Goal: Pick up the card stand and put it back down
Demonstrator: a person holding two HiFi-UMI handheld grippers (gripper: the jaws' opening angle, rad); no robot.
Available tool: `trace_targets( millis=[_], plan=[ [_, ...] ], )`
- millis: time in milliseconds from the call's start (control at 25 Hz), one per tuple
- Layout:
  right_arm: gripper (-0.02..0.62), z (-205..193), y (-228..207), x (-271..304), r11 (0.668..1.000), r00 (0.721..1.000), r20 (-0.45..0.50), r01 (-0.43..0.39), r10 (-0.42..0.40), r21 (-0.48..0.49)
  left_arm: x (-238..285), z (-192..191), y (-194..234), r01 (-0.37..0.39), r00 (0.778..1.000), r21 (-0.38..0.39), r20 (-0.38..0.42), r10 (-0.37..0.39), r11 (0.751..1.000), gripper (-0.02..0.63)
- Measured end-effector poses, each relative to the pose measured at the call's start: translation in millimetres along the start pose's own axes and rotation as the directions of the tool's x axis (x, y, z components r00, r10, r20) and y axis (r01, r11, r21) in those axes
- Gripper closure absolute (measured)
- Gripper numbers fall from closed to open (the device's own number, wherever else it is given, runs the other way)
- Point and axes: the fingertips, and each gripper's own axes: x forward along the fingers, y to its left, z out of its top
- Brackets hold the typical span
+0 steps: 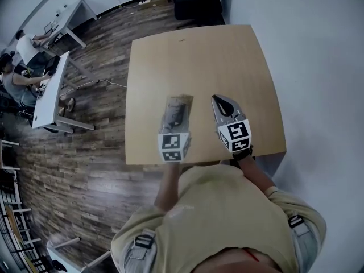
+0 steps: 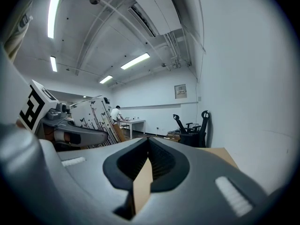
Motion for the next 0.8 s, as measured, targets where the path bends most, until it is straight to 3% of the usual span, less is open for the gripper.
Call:
trace_targets(
  millis=[240, 480, 800],
  plan=[
    [0.592, -19, 4, 7, 0.996, 0.995, -0.048, -0.089, 0.090, 0.021, -5, -20, 1, -0.046, 0.998, -0.004, -0.037, 0.046, 0.999, 0.561],
    [0.592, -58, 21, 46, 0.988, 0.983, -0.114, -0.135, 0.143, 0.077, 3, -64, 47, -0.099, 0.990, -0.050, -0.111, 0.093, 0.994, 0.561],
    [0.592, -93, 46, 100, 0.985, 0.969, -0.188, -0.143, 0.158, 0.092, 24, -126, 113, -0.103, 0.977, -0.093, -0.196, 0.083, 0.990, 0.562]
  ],
)
